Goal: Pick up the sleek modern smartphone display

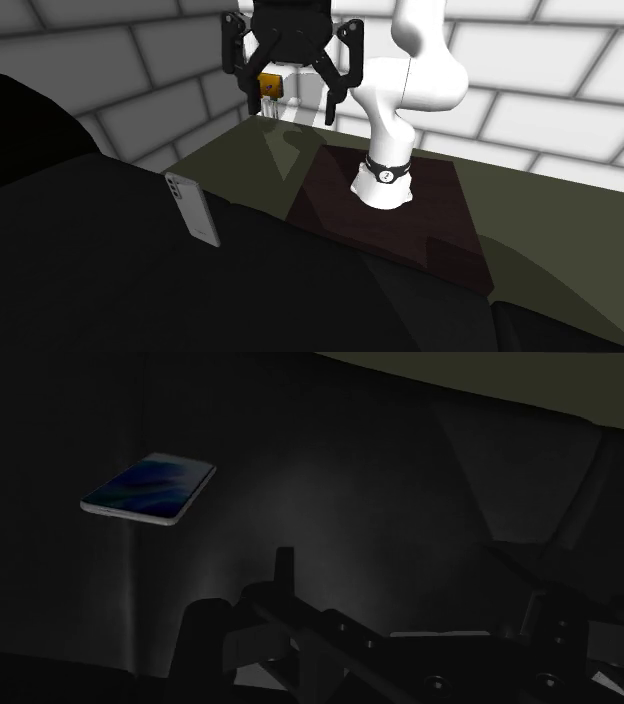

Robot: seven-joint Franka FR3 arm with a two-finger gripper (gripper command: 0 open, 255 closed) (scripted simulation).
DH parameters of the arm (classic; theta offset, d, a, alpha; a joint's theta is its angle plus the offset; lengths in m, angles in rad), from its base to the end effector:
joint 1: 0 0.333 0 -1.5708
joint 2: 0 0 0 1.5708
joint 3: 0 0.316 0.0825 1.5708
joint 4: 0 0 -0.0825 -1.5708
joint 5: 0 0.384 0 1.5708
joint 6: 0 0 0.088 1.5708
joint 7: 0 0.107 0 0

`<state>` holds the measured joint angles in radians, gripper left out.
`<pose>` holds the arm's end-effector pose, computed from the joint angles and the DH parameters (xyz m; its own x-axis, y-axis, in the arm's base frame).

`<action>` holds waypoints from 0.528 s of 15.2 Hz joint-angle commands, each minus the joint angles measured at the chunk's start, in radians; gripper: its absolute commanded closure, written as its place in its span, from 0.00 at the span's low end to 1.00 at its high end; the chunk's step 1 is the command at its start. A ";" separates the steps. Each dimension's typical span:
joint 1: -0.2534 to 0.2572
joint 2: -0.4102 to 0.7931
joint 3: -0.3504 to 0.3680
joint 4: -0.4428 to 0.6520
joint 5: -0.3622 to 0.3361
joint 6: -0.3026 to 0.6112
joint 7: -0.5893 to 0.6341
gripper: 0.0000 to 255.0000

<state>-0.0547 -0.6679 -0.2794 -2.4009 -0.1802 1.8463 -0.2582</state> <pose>0.3376 -0.1486 0.5439 0.9956 0.0159 0.0921 0.0132 -0.9995 0.0302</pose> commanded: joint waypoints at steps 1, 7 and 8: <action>-0.006 0.045 -0.049 0.011 -0.014 0.029 -0.055 0.00; -0.008 0.209 -0.193 0.073 -0.023 0.114 -0.219 0.00; -0.006 0.241 -0.217 0.087 -0.018 0.127 -0.248 0.00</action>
<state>-0.0609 -0.4614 -0.4670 -2.3258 -0.1997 1.9536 -0.4703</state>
